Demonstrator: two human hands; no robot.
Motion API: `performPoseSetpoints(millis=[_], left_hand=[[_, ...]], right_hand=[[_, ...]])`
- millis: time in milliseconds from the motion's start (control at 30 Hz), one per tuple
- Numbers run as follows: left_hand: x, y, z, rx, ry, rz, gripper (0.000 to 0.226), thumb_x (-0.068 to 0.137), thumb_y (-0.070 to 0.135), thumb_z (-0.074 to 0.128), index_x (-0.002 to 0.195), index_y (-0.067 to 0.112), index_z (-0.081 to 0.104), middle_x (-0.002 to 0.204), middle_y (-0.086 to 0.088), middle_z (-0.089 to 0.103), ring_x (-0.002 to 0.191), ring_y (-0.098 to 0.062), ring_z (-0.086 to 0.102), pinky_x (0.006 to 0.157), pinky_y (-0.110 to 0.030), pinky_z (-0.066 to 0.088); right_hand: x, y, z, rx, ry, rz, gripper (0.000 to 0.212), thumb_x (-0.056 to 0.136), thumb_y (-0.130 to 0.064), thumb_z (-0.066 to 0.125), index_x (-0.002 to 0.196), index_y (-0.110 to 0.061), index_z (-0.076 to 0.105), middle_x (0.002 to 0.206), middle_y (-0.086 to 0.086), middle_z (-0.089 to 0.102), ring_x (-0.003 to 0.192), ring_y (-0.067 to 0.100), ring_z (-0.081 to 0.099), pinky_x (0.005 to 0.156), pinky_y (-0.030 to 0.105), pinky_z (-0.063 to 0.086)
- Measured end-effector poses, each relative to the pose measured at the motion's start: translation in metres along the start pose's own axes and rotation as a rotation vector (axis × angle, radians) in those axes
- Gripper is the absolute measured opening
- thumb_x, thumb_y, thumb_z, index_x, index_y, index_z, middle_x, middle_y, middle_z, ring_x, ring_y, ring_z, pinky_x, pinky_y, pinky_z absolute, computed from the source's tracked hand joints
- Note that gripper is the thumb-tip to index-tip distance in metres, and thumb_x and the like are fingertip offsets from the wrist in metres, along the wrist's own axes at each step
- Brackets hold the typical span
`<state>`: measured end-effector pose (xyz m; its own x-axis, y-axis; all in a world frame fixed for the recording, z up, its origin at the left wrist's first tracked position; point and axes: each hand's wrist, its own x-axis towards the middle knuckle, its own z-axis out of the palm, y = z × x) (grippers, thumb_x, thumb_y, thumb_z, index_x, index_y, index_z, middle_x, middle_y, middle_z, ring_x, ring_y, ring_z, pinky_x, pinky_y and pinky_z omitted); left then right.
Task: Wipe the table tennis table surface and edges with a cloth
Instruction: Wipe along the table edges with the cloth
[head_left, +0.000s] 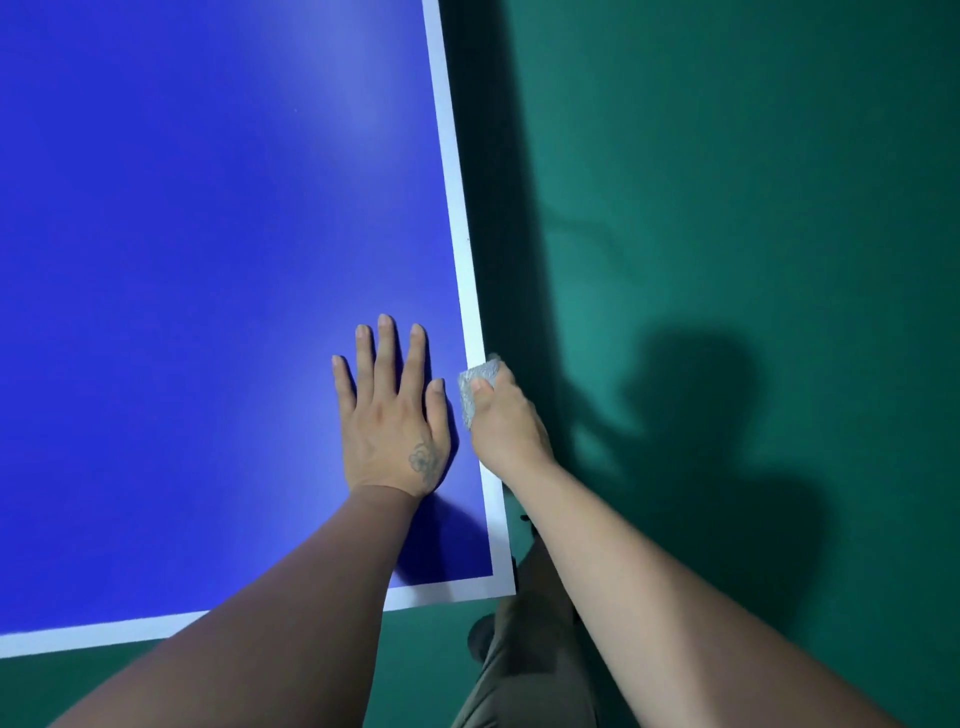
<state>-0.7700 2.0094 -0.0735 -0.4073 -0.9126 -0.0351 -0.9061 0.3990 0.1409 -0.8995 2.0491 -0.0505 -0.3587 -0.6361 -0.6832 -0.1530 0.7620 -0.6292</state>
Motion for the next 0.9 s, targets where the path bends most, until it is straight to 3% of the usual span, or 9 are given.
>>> performPoseSetpoints(millis=[200,300,500,567,600,667,767,867,900], left_hand=[[-0.001,0.001,0.000,0.016,-0.008,-0.001,0.063,0.111,0.039,0.024,0.171,0.019,0.024,0.179,-0.012,0.013,0.166,-0.034,0.003,0.132,-0.062,0.006],[0.000,0.002,0.000,0.031,-0.016,-0.007,0.063,0.111,0.039,0.025,0.171,0.019,0.023,0.179,-0.013,0.012,0.166,-0.035,0.003,0.131,-0.063,0.006],[0.002,0.000,0.001,0.036,-0.010,0.000,0.062,0.111,0.037,0.027,0.170,0.016,0.027,0.179,-0.014,0.013,0.166,-0.036,0.003,0.131,-0.065,0.009],[0.002,0.001,-0.001,0.033,0.001,-0.002,0.061,0.111,0.036,0.028,0.169,0.015,0.030,0.178,-0.015,0.016,0.166,-0.037,0.006,0.130,-0.065,0.012],[0.002,0.002,-0.003,0.025,0.007,-0.002,0.061,0.111,0.036,0.029,0.168,0.014,0.032,0.178,-0.015,0.017,0.166,-0.037,0.008,0.130,-0.065,0.013],[0.001,0.002,-0.005,0.011,0.012,0.004,0.060,0.111,0.034,0.032,0.168,0.014,0.034,0.178,-0.015,0.018,0.166,-0.037,0.009,0.130,-0.065,0.014],[0.003,0.003,-0.007,-0.013,0.020,0.002,0.059,0.111,0.034,0.033,0.167,0.015,0.035,0.178,-0.014,0.019,0.166,-0.036,0.011,0.130,-0.065,0.015],[0.003,0.005,-0.009,-0.047,0.046,-0.011,0.058,0.111,0.032,0.039,0.166,0.015,0.039,0.176,-0.012,0.024,0.165,-0.034,0.016,0.130,-0.063,0.017],[0.005,0.006,-0.011,-0.056,0.064,-0.025,0.055,0.110,0.030,0.041,0.163,0.014,0.044,0.174,-0.012,0.030,0.164,-0.033,0.021,0.130,-0.062,0.020]], right_hand=[[-0.032,0.032,-0.004,-0.045,-0.075,-0.012,0.061,0.115,-0.038,0.035,0.170,-0.030,0.011,0.167,0.002,0.040,0.148,0.026,0.045,0.113,0.032,0.036],[-0.053,0.043,-0.001,-0.070,-0.087,0.016,0.060,0.115,-0.040,0.034,0.170,-0.033,0.011,0.165,-0.001,0.044,0.145,0.024,0.048,0.106,0.032,0.039],[-0.008,0.000,-0.003,-0.023,-0.018,0.002,0.055,0.115,-0.043,0.028,0.168,-0.031,0.019,0.164,-0.002,0.044,0.143,0.027,0.050,0.108,0.035,0.041],[0.031,-0.025,-0.008,-0.022,-0.009,-0.012,0.049,0.112,-0.048,0.027,0.155,-0.027,0.038,0.146,0.002,0.059,0.125,0.029,0.060,0.101,0.038,0.048],[0.051,-0.039,-0.011,-0.018,-0.009,-0.023,0.047,0.107,-0.053,0.025,0.138,-0.025,0.048,0.129,0.003,0.065,0.110,0.028,0.064,0.094,0.040,0.050],[0.084,-0.064,-0.019,0.020,-0.011,-0.043,0.043,0.098,-0.056,0.023,0.116,-0.028,0.051,0.104,0.000,0.064,0.088,0.025,0.061,0.082,0.039,0.049],[0.106,-0.078,-0.027,-0.007,-0.035,0.000,0.040,0.112,-0.046,0.028,0.140,-0.026,0.048,0.121,0.003,0.065,0.102,0.027,0.061,0.085,0.036,0.045],[0.089,-0.065,-0.031,-0.036,-0.033,-0.062,0.028,0.107,-0.049,0.027,0.123,-0.032,0.043,0.127,0.012,0.070,0.093,0.026,0.061,0.084,0.038,0.050],[0.082,-0.058,-0.030,-0.042,-0.042,-0.066,0.035,0.107,-0.051,0.027,0.130,-0.031,0.044,0.135,0.010,0.068,0.100,0.027,0.062,0.090,0.039,0.050]])
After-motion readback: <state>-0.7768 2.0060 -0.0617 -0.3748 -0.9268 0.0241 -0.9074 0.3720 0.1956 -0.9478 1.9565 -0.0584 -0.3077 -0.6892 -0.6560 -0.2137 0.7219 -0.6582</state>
